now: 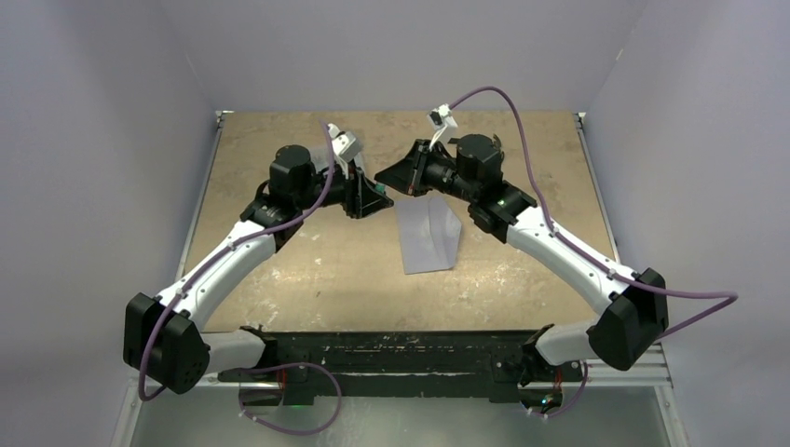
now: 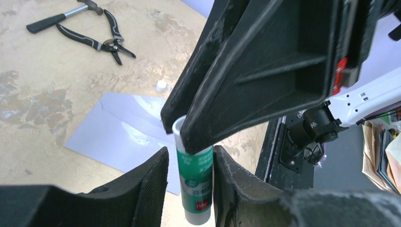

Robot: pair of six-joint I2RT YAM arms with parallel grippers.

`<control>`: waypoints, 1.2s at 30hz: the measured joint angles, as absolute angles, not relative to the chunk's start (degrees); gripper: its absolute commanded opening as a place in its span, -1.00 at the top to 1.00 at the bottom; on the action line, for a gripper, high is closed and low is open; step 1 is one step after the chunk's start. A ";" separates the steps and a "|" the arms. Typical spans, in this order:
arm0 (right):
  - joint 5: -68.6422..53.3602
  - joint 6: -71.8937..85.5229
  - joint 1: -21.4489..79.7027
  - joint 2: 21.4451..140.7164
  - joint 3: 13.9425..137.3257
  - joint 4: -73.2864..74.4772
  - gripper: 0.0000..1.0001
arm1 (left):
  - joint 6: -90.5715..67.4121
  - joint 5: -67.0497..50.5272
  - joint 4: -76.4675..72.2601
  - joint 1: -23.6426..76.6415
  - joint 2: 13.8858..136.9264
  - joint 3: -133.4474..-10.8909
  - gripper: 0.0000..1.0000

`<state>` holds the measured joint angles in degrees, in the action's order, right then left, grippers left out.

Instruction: Place the letter into the envelope and seal it

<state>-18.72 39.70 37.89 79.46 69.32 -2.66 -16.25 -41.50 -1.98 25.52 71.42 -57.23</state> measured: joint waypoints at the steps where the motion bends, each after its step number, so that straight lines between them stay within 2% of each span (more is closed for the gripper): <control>1: -18.70 39.92 37.80 79.18 69.25 -3.05 0.94 | -16.12 -41.82 -1.72 25.52 71.59 -57.19 0.24; 4: -18.65 40.07 37.67 78.41 69.06 -3.81 0.92 | -15.88 -42.52 -1.06 25.52 71.68 -56.97 0.39; 6: -18.63 40.05 37.54 78.24 69.06 -4.05 0.91 | -15.88 -42.87 -1.15 25.52 71.66 -56.97 0.42; 14: -18.63 39.72 37.47 78.37 69.06 -4.05 0.88 | -16.12 -41.60 -1.15 25.52 71.64 -56.97 0.08; 28: -18.79 38.00 37.47 78.50 68.95 -3.79 0.86 | -17.08 -37.36 1.65 25.52 70.70 -56.99 0.05; 36: -19.05 37.01 37.47 79.20 68.95 -3.77 0.85 | -18.17 -37.23 1.52 25.43 70.67 -56.99 -0.03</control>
<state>-19.05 37.01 37.47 79.20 68.95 -3.77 -18.17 -37.23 1.52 25.43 70.67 -56.99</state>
